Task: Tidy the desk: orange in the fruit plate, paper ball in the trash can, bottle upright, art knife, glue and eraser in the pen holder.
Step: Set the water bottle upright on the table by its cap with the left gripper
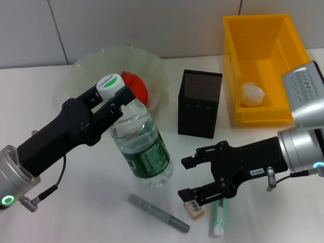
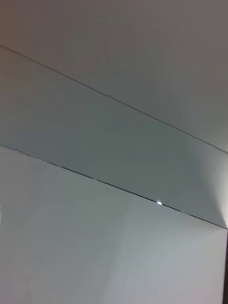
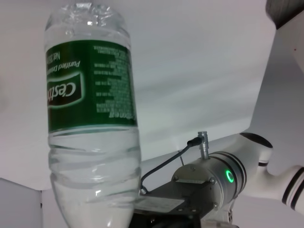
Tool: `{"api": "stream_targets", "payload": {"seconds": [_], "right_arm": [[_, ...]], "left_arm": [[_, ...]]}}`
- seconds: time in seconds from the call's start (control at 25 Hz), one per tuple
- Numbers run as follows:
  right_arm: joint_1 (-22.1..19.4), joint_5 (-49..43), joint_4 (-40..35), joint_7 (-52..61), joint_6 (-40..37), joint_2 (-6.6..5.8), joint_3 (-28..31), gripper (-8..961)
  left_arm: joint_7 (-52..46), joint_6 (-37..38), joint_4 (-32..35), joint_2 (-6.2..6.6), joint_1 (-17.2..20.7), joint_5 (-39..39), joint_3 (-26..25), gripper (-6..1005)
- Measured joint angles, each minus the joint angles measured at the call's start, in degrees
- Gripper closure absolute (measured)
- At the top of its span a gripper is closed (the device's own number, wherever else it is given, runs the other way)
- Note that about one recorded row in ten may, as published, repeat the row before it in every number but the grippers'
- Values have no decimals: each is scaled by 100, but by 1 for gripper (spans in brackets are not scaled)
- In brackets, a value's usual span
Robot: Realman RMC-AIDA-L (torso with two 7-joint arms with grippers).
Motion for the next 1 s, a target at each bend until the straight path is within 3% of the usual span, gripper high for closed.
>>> {"api": "stream_targets", "payload": {"seconds": [0.52,1.0], "right_arm": [[-279,464,29,-407,264,36,38,174],[-415,851,175,-782,390,38,72,174]], "left_arm": [[1249,-633,140,11,169,4,-374,550],[1696,-1215,363,10,314,4,-766,548]]}}
